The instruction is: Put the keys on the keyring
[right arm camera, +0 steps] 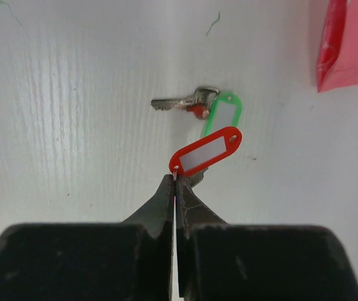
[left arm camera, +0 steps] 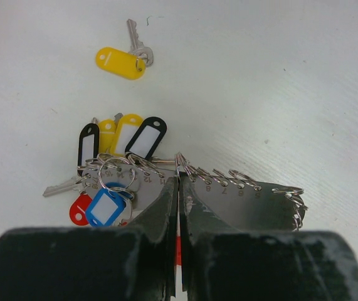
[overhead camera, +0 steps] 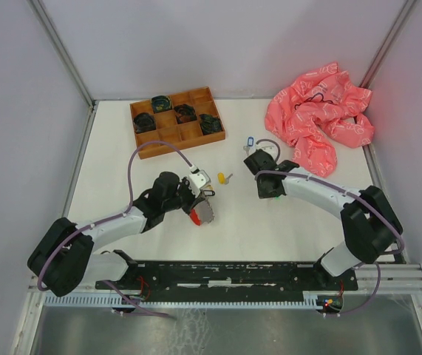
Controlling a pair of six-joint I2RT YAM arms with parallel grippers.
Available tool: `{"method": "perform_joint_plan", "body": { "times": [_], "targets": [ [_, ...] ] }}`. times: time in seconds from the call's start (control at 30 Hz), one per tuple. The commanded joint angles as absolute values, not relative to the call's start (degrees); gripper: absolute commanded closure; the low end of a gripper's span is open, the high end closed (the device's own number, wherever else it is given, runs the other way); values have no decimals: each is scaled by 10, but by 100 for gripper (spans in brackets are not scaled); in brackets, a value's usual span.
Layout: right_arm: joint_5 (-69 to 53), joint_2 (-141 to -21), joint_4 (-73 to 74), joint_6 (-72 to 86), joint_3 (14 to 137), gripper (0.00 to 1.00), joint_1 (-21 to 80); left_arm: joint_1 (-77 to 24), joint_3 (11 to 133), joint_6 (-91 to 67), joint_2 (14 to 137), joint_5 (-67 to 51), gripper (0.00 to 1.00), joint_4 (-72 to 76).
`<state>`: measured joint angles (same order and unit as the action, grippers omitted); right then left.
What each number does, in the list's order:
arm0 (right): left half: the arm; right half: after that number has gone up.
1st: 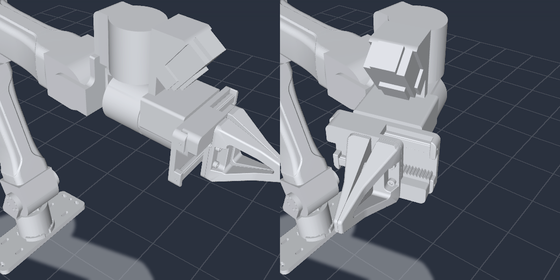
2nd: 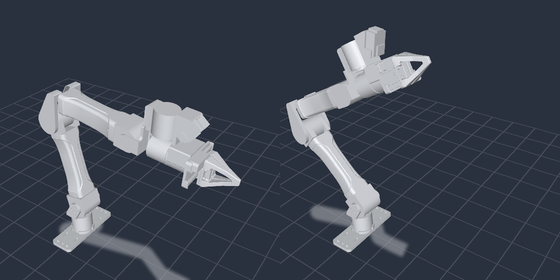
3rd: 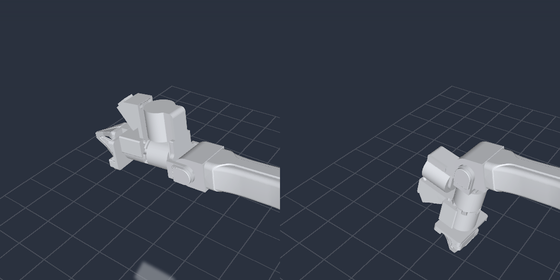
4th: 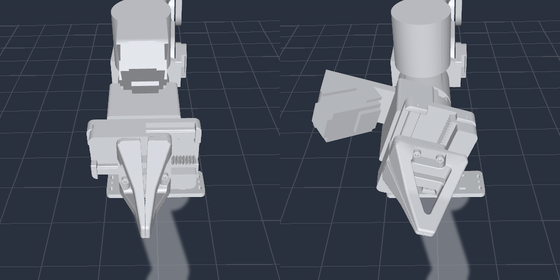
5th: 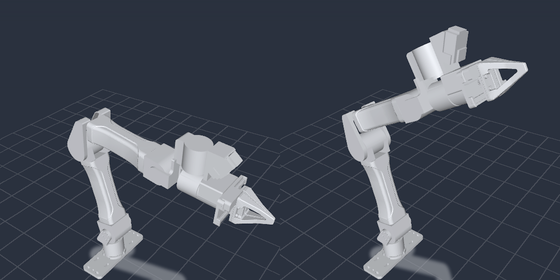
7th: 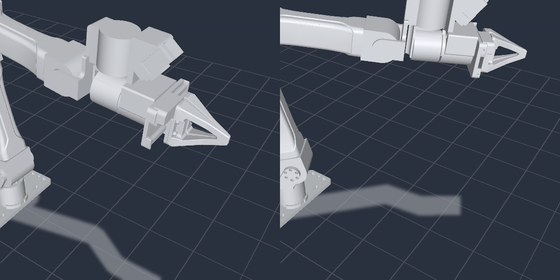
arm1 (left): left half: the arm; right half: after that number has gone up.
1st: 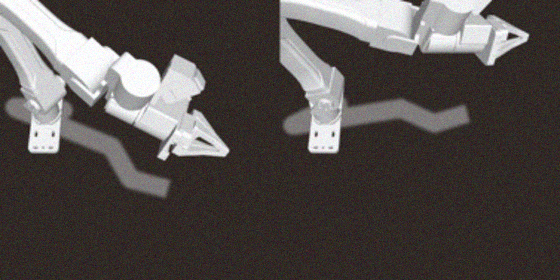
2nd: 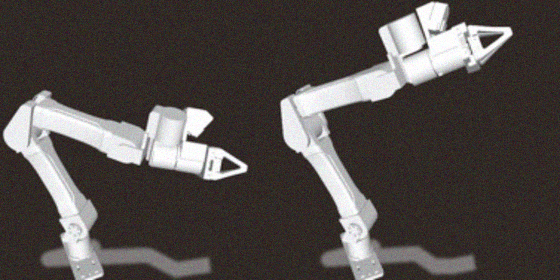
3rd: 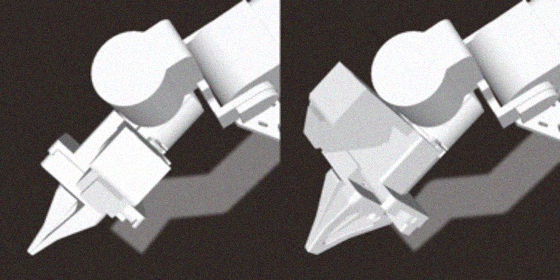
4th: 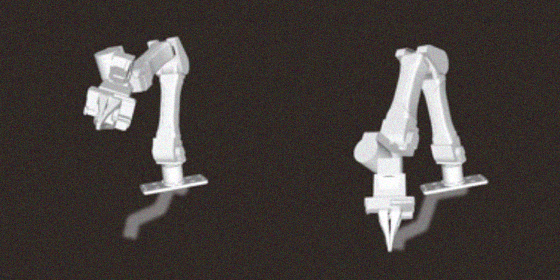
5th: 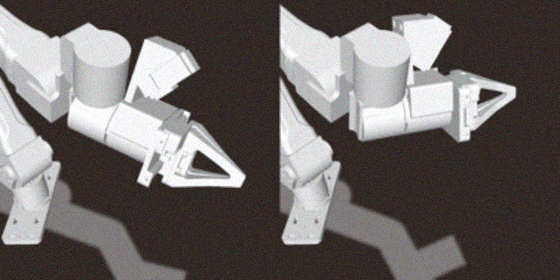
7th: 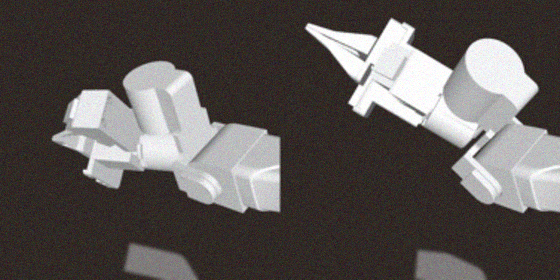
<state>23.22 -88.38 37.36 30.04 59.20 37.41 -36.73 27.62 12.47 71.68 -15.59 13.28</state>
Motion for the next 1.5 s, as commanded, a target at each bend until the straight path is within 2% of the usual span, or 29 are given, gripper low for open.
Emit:
{"method": "perform_joint_plan", "body": {
  "times": [0.0, 0.13, 0.3, 0.5, 0.6, 0.77, 0.97, 1.23, 1.47],
  "targets": [
    [213, -900, 344, 395, 566, 99, 405, -369, 303, 107, 718, -165, 97, 156],
    [196, -921, 308, 432, 565, 98, 423, -369, 304, 104, 719, -165, 97, 156],
    [157, -942, 294, 422, 586, 79, 428, -369, 303, 102, 718, -161, 97, 156],
    [141, -895, 307, 323, 583, 46, 418, -369, 303, 101, 717, -161, 97, 156],
    [77, -867, 273, 263, 562, 38, 384, -369, 303, 101, 716, -164, 97, 156],
    [-44, -879, 236, 203, 579, 35, 346, -369, 302, 102, 718, -165, 97, 156],
    [-107, -936, 206, 201, 600, 34, 307, -369, 303, 103, 719, -167, 97, 156],
    [-151, -989, 216, 203, 599, 30, 284, -369, 303, 104, 722, -170, 97, 155],
    [-130, -973, 259, 216, 562, 25, 283, -369, 305, 104, 726, -174, 97, 155]
  ]
}}
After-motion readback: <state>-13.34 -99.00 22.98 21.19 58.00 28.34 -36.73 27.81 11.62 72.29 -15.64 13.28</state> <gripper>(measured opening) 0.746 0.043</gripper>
